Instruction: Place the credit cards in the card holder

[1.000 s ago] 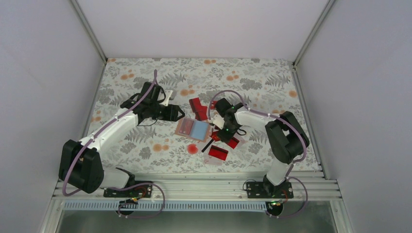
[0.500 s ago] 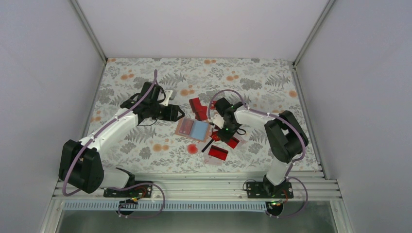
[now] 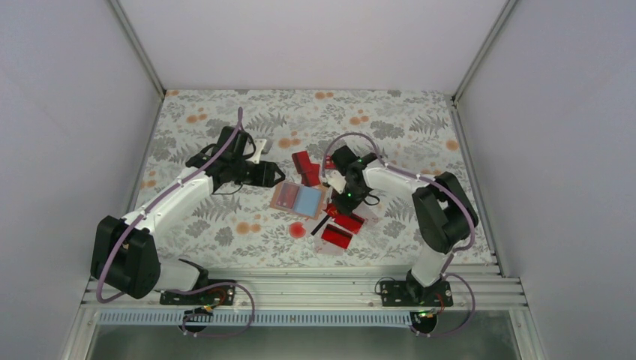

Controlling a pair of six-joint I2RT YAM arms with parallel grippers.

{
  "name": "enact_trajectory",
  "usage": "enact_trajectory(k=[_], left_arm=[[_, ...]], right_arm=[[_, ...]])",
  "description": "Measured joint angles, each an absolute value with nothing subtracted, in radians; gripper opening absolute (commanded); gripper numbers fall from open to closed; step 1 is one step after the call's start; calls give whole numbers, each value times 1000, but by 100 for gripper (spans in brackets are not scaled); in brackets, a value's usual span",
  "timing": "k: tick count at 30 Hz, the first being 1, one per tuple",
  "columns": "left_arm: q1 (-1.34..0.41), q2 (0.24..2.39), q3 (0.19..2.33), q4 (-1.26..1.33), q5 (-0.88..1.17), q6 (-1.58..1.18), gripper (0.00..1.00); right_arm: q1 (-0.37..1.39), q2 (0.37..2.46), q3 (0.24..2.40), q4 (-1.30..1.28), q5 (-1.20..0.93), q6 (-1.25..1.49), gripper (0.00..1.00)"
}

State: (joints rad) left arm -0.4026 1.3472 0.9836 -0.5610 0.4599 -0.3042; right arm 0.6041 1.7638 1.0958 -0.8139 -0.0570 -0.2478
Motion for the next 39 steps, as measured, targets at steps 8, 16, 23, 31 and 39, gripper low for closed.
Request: enact_trajectory(k=[8,16,23,31,39], left_arm=[[-403,1347,984,-543,472,-318,60],[-414,1347,987,-507,476,-333,60],[-430,1347,987,-485,479,-334,60],[-441,1347,987,-480,480,-333,60],[-442,1347,987,-480,479,-333,60]], right_arm=[[603,1697,1179,-812,-119,-175,54],[603,1610,1204,-797,-170,-109,69],[623,1603,1093,-814,-123,-148,83],[638,1705,1038,-844,-44,-287,93],[676,1769,1066,-843,-33,-331,92]])
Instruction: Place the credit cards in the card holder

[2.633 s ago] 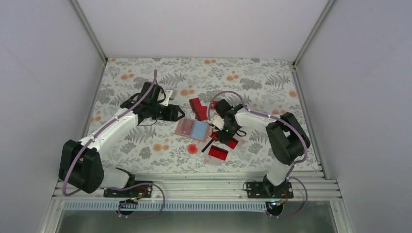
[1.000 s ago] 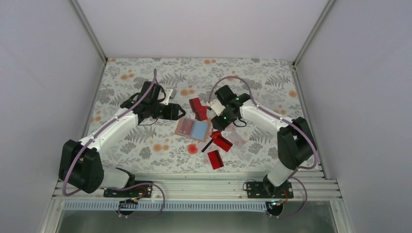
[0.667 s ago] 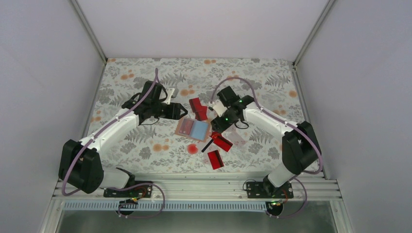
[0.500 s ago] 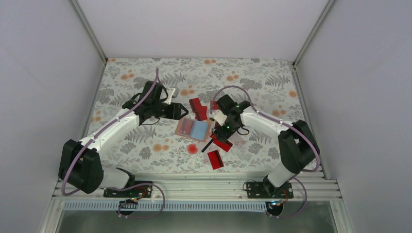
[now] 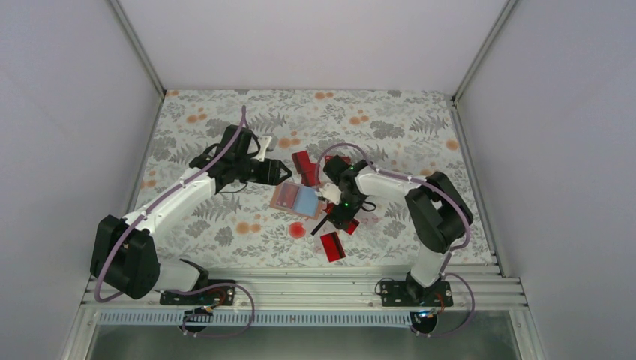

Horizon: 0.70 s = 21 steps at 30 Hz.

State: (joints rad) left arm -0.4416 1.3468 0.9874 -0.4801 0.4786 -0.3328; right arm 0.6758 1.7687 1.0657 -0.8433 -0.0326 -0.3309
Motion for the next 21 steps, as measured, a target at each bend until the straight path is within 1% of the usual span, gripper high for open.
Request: enact_trajectory(k=[3,6,11,16,21], left_arm=[[-442,1347,987,-480,478,-333,60],[-442,1347,987,-480,477,-333,60],[-442,1347,987,-480,471,-333,60],[-442,1347,987,-480,471,-333,60],[-442,1347,987,-480,470,-333,60]], right_arm=[[690,1784,1082,-838,-38,-334,91],[703,1787,1084,-834,-37,-332,85],[718,1792,1085,-826,-22,-315,81],[727,1792,1079,-819,-19,-299,75],[734,1797,1079,-821,-17,-287,72]])
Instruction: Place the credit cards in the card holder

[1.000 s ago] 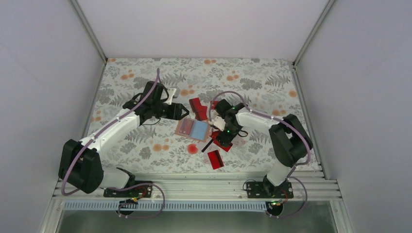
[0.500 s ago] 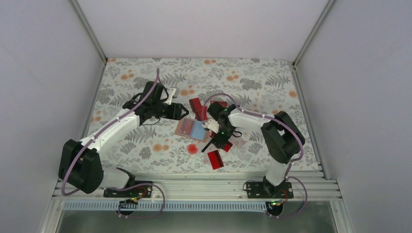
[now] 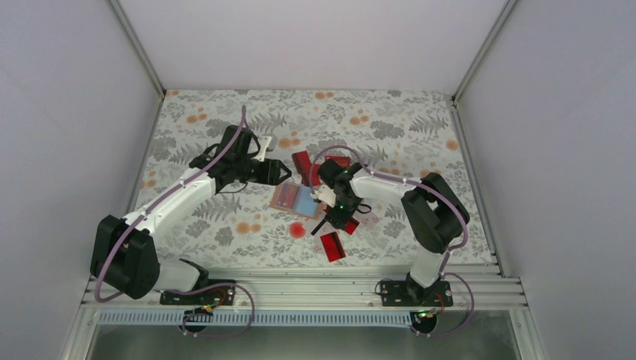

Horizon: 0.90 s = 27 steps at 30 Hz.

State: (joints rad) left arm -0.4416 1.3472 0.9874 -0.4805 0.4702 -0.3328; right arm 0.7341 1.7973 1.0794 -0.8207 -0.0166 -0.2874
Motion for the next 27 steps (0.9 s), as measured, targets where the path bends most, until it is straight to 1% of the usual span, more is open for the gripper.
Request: enact_trajectory(k=[8,20,27], left_arm=[[-442,1341,987,-480,463,-333,60],[-442,1326,987,-480,459,-333,60],[-442,1326,987,-480,459,-333,60]], right_arm=[[740,1807,1080,-826,-17,-281,66],[744,1804,1090,-834,-17,-274,62],[746,1803,1093,-836,-17,-270,62]])
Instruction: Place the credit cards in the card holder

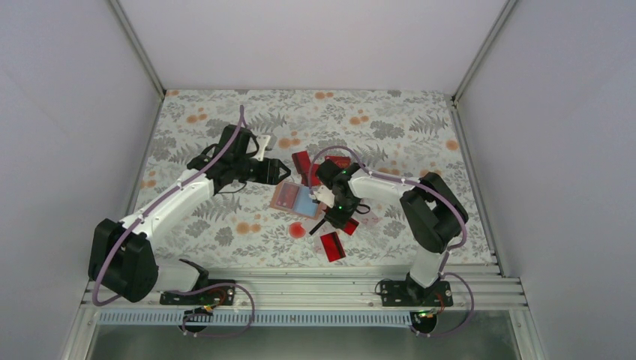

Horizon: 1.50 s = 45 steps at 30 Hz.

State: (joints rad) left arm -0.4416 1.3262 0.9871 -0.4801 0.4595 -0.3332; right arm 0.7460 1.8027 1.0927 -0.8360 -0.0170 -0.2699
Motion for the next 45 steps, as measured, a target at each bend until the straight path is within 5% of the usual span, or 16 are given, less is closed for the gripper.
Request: enact_trajectory(k=[32,37,45], left_arm=[[-462,1311,982,-465,459,-353,60],[-469,1311,982,-458,459,-356,60],[-476,1311,982,-453,459,-360,60]], right_arm=[[752,1747,1097,-873,50,-237,64],[752,1725,1097,-879,41,-234,78],[752,1736,1092,-833,-6,-239,82]])
